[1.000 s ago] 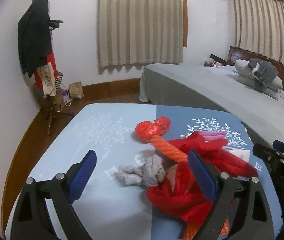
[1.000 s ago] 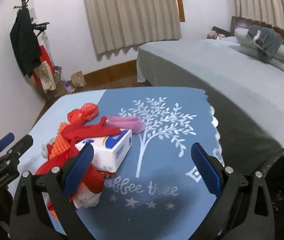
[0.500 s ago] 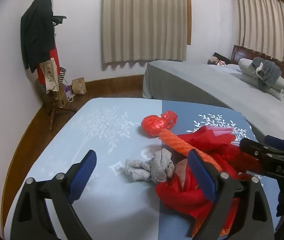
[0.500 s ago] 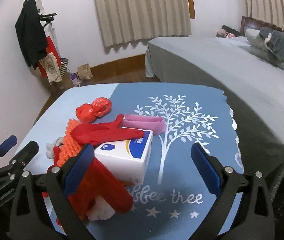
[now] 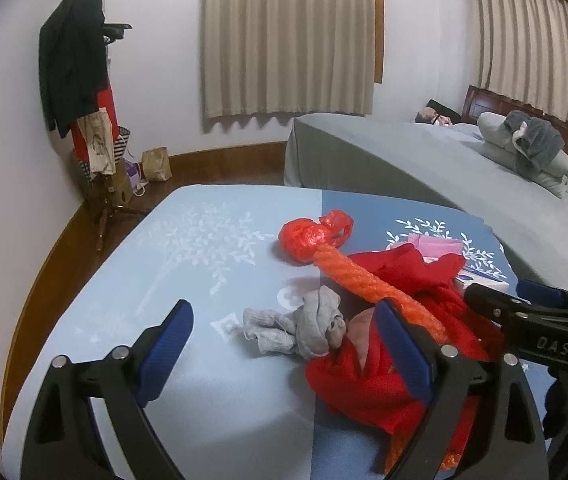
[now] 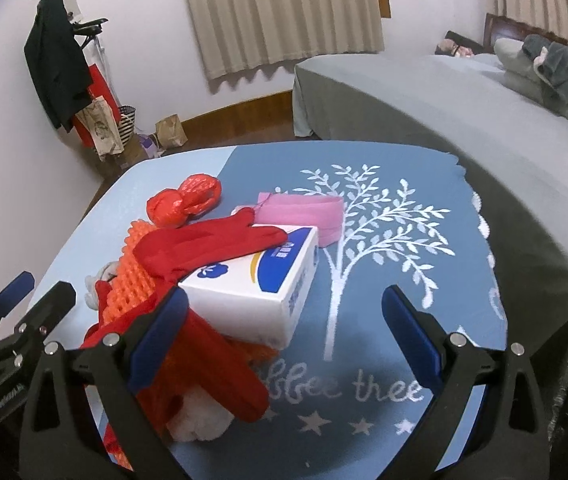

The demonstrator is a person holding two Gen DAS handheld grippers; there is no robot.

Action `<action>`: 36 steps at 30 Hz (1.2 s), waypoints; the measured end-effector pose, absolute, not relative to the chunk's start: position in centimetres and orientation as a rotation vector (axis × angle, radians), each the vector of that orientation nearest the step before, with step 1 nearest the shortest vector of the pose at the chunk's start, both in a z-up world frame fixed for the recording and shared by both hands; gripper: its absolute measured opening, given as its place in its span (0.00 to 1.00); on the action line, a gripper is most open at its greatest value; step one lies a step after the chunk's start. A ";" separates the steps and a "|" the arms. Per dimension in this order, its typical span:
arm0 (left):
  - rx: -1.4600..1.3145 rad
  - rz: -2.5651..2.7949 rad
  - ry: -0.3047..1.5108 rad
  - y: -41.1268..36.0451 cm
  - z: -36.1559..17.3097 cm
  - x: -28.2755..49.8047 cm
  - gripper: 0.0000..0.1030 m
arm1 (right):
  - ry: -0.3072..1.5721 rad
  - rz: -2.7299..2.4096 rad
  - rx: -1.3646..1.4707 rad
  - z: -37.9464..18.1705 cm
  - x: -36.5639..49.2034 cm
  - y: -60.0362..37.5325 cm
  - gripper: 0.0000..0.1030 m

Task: Collect trash
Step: 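Grasp the white alcohol pads box with the right gripper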

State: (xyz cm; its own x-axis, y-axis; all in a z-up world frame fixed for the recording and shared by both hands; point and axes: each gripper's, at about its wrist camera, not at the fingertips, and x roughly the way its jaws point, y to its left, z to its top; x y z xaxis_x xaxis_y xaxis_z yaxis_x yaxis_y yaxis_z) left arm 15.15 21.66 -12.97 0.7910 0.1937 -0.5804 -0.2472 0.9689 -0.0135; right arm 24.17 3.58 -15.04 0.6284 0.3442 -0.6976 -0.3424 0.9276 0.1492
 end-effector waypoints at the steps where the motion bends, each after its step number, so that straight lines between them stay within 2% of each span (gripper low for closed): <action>1: -0.091 0.237 0.614 21.7 -13.0 15.2 0.88 | 0.799 0.396 0.000 -15.1 24.2 3.8 0.92; 11: -0.092 0.237 0.617 21.5 -13.1 15.3 0.88 | 0.817 0.395 0.001 -15.8 25.5 4.7 0.92; 25: -0.090 0.228 0.609 21.0 -13.0 16.0 0.88 | 0.847 0.294 0.009 -17.5 26.3 0.1 0.92; 28: -0.088 0.225 0.603 20.9 -12.8 16.0 0.88 | 0.856 0.320 0.027 -18.0 26.6 0.8 0.82; 33: -0.083 0.223 0.600 20.8 -12.7 16.2 0.88 | 0.867 0.359 0.016 -18.3 26.9 2.1 0.76; 36: -0.088 0.222 0.600 20.8 -12.7 16.2 0.88 | 0.885 0.370 0.001 -18.6 27.1 2.6 0.75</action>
